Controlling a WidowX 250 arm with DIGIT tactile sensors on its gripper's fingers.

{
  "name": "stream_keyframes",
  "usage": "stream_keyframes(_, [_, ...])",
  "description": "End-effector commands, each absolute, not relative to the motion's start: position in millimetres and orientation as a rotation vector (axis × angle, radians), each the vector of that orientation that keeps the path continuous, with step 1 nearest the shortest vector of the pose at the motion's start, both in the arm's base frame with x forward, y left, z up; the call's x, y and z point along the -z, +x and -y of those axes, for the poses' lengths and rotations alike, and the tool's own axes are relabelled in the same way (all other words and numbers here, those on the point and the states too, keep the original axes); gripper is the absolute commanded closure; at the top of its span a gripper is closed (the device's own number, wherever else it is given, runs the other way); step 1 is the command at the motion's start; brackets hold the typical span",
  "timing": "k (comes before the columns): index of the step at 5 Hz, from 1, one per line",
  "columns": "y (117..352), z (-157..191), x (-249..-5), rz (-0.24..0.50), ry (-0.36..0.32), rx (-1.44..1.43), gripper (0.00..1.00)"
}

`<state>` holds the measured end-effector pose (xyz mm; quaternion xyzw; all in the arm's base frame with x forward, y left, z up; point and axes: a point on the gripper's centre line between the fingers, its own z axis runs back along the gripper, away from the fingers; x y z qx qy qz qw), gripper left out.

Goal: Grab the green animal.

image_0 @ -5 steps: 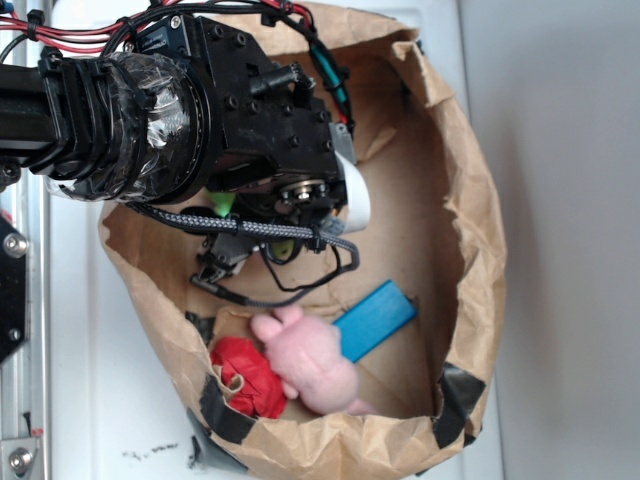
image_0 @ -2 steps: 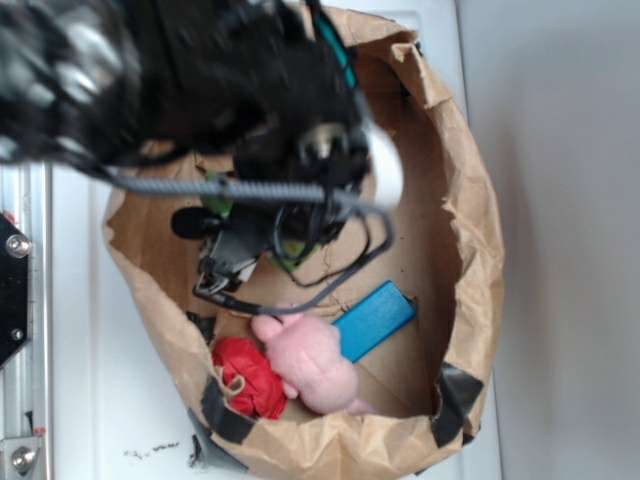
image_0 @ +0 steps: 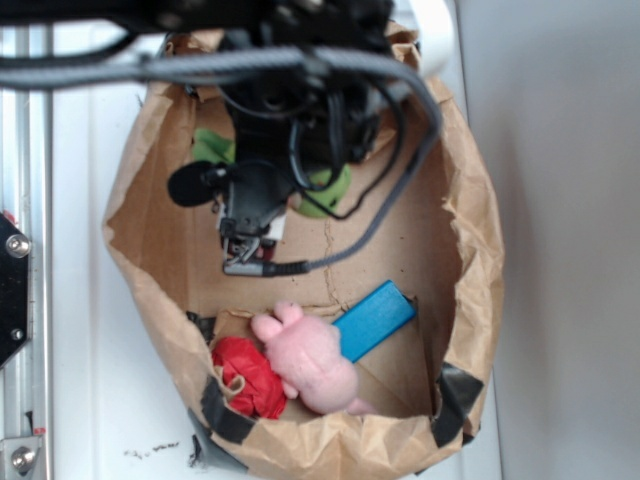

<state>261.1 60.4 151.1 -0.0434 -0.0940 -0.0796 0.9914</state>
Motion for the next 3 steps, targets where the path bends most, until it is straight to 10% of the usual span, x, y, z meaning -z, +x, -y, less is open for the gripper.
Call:
stream_keyframes(1, [270, -74, -217, 0.271, 0.023, -0.172, 1.00])
stream_keyframes(3, [265, -64, -211, 0.183, 0.085, -0.239, 1.00])
